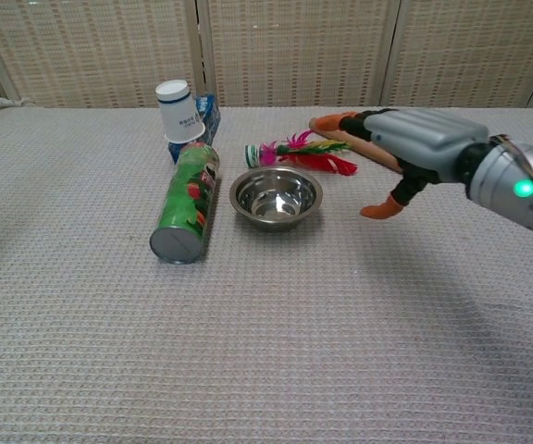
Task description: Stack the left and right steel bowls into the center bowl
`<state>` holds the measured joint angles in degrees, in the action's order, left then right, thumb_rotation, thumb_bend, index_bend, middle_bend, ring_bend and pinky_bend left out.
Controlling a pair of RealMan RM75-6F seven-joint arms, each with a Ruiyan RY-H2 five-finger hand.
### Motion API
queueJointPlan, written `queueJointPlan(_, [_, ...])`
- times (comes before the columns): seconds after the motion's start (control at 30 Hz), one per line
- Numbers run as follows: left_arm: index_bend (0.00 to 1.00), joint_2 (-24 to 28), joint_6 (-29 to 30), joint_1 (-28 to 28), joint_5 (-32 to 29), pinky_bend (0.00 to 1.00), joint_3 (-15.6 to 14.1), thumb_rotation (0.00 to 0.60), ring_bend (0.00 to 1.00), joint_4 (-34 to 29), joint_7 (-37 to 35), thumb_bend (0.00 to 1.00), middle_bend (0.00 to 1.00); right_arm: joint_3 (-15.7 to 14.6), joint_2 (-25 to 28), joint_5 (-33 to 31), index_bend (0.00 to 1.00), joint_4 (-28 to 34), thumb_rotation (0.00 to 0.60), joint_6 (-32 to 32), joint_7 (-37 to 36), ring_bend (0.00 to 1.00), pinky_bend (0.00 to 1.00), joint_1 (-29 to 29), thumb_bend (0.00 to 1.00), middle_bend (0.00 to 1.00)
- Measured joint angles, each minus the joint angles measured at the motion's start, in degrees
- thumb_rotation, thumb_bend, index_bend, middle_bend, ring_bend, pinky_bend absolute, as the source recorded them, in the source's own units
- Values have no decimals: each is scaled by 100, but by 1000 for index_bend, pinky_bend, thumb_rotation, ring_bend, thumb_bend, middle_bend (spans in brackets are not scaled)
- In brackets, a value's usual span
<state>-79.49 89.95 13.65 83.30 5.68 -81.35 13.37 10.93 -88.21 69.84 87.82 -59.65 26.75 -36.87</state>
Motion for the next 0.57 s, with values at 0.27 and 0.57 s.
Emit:
queueJointPlan(0.27, [57, 607, 87, -661, -99, 109, -427, 600, 0, -675, -697, 435, 52, -893, 975, 555, 0, 555, 600, -2065, -254, 0, 0, 1685, 126, 0])
queueJointPlan(0.57, [52, 551, 174, -778, 100, 108, -483, 600, 0, -629, -371, 435, 41, -1451, 1436, 1007, 0, 171, 600, -3297, -1239, 0, 0, 3034, 126, 0])
